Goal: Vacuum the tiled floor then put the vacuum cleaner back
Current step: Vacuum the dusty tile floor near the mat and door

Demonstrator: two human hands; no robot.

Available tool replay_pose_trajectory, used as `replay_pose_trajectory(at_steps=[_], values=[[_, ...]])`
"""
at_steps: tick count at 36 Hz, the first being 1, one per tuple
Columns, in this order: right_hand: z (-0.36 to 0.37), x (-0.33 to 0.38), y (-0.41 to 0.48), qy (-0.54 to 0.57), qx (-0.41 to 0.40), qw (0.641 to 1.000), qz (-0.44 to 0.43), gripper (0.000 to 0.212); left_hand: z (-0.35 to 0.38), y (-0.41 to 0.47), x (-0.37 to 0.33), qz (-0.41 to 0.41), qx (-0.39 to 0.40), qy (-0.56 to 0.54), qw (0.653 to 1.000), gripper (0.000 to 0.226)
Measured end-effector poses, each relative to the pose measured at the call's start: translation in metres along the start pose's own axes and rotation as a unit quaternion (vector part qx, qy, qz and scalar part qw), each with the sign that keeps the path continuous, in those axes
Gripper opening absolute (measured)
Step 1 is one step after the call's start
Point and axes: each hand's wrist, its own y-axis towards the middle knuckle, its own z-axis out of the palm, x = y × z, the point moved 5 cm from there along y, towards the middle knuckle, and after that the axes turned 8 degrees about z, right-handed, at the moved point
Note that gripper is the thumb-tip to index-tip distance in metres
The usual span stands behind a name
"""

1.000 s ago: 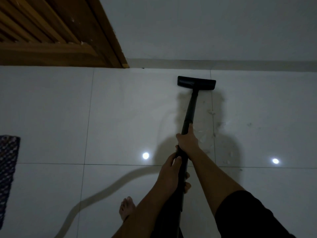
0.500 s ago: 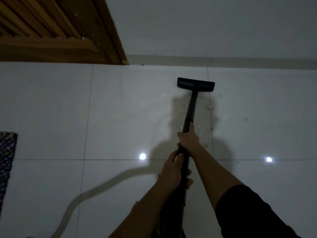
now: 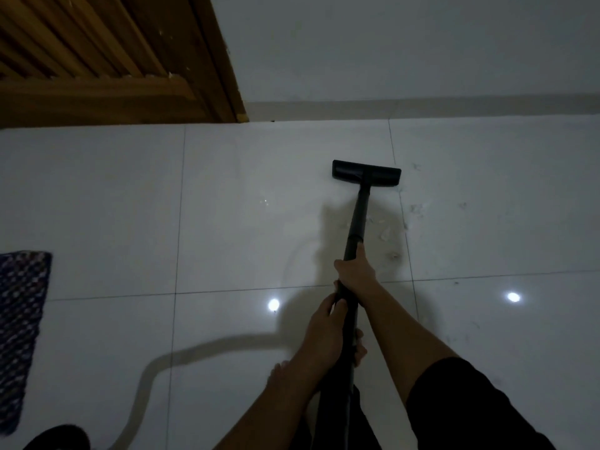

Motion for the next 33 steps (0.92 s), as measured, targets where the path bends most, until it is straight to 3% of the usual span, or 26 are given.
replay_pose_trajectory(at_steps=[18,33], values=[[-0.003,-0.086,-0.034,0.005,0.04,0.999,-0.007,0.078,0.036,-0.067,0.071,-0.002,-0.05,-0.031,0.998,0.035],[-0.006,-0.149,-0.047,-0.019,0.017,1.0,0.003,0.079,0.054,-0.102,0.123,-0.029,-0.031,-0.071,0.997,0.034]])
